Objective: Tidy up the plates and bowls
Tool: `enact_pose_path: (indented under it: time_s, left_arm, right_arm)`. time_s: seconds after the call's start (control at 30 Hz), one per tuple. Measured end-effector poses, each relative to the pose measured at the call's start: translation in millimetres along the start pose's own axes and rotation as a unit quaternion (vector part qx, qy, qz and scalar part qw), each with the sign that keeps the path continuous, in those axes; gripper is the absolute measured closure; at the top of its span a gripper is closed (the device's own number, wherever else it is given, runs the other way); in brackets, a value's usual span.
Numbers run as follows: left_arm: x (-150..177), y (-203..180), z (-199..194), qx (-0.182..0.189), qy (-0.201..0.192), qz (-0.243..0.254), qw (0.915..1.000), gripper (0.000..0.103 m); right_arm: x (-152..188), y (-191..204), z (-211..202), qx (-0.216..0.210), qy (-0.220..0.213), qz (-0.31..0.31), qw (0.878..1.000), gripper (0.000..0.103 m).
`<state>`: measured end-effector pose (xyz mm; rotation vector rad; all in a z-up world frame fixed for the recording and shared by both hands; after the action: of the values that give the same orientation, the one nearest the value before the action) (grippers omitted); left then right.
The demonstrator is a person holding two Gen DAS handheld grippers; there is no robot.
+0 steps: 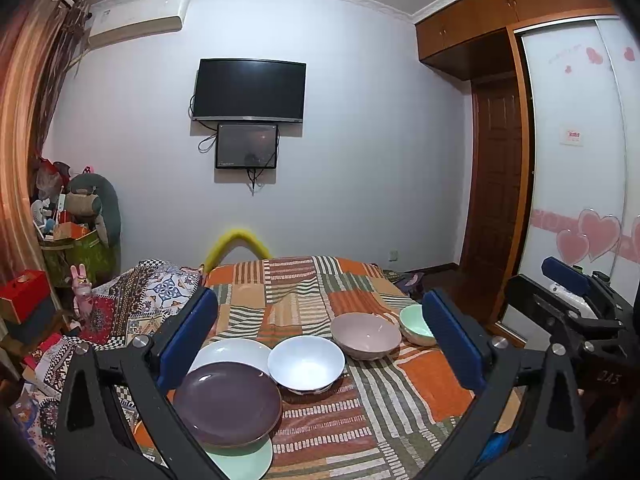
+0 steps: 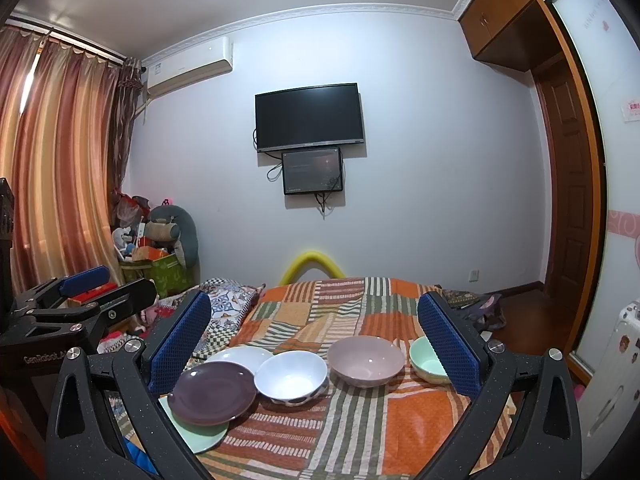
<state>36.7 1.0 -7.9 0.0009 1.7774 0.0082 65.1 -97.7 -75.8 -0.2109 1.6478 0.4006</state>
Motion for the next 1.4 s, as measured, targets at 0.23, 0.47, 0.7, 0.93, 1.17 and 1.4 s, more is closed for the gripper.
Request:
enact_pose_path:
  time_s: [0.23, 0.47, 0.7, 0.93, 1.17, 1.4]
  left_arm:
    - [1.3, 0.5, 0.1, -0.002, -0.001, 0.001, 1.0000, 0.000]
    - [3.3, -0.2, -0.5, -0.002, -0.003, 0.001, 1.0000, 0.000]
    - [4.1, 0.5, -0.2, -0.001, -0.002, -0.001, 1.0000, 0.000]
    - [4.5, 0.9, -0.2, 0.000, 0.000, -0.002, 1.0000, 0.000]
    - [3.5, 1.7, 0.2, 0.002, 0.001, -0.005, 1.0000, 0.000]
    - [3.9, 2.1, 1.1, 0.004, 0.004, -0.004, 1.0000, 0.000]
  right_arm:
    - [0.3, 0.1, 0.1, 0.000, 0.001, 0.000, 1.000, 0.000]
    - [0.2, 0.4, 0.2, 0.000, 0.001, 0.001, 1.000, 0.000]
    - [-0.1, 0.2, 0.1, 0.000, 0.001, 0.001, 1.000, 0.000]
    - [1.2, -0.1, 0.0, -0.001, 0.001, 0.002, 1.000, 0.000]
    - [1.2, -0.3, 0.1, 0.000, 0.001, 0.002, 1.000, 0.000]
    - [1.4, -0.7, -0.4, -0.001, 0.000, 0.003, 1.000, 0.000]
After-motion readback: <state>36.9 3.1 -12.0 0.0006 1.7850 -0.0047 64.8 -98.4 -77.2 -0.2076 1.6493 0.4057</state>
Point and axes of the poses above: each gripper's, at about its wrist camera, not at the fingertips, and z roughly the way its jaws point, y to its left, x to its underside, the point moved 3 cm from there along z, roughly the way its jaws point, and after that the axes turned 3 degrees about z, right-handed, at the moved point
